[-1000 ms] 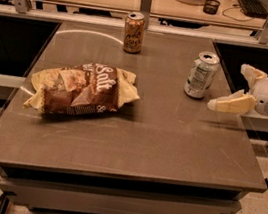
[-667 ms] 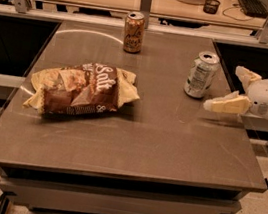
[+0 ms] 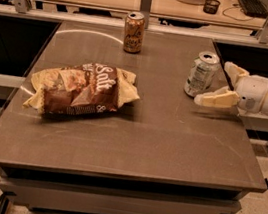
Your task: Pick 7up can
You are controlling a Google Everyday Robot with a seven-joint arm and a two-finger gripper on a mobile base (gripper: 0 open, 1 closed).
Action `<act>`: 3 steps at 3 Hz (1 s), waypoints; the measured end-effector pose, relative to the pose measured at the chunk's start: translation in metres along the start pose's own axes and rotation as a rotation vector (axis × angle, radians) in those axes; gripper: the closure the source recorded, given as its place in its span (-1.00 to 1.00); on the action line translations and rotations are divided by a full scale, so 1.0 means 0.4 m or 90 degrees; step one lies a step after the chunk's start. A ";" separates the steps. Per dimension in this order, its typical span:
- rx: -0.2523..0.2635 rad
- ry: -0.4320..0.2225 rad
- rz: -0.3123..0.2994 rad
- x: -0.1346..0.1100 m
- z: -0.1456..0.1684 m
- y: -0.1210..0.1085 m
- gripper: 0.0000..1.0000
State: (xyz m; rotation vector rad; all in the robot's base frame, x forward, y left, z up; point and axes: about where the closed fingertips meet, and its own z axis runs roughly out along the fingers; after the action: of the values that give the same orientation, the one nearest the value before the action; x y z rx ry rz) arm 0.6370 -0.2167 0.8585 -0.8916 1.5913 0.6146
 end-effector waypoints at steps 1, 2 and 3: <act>-0.014 -0.010 -0.001 -0.013 0.031 0.003 -1.00; -0.026 -0.016 0.000 -0.018 0.051 0.009 -0.67; -0.032 -0.030 0.030 -0.018 0.063 0.010 -0.17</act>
Offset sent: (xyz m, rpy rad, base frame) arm 0.0111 0.0229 0.0026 0.0352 -0.0042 0.0560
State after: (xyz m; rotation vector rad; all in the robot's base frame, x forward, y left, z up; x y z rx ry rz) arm 0.6487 -0.1930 0.8599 -0.8718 1.5640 0.7067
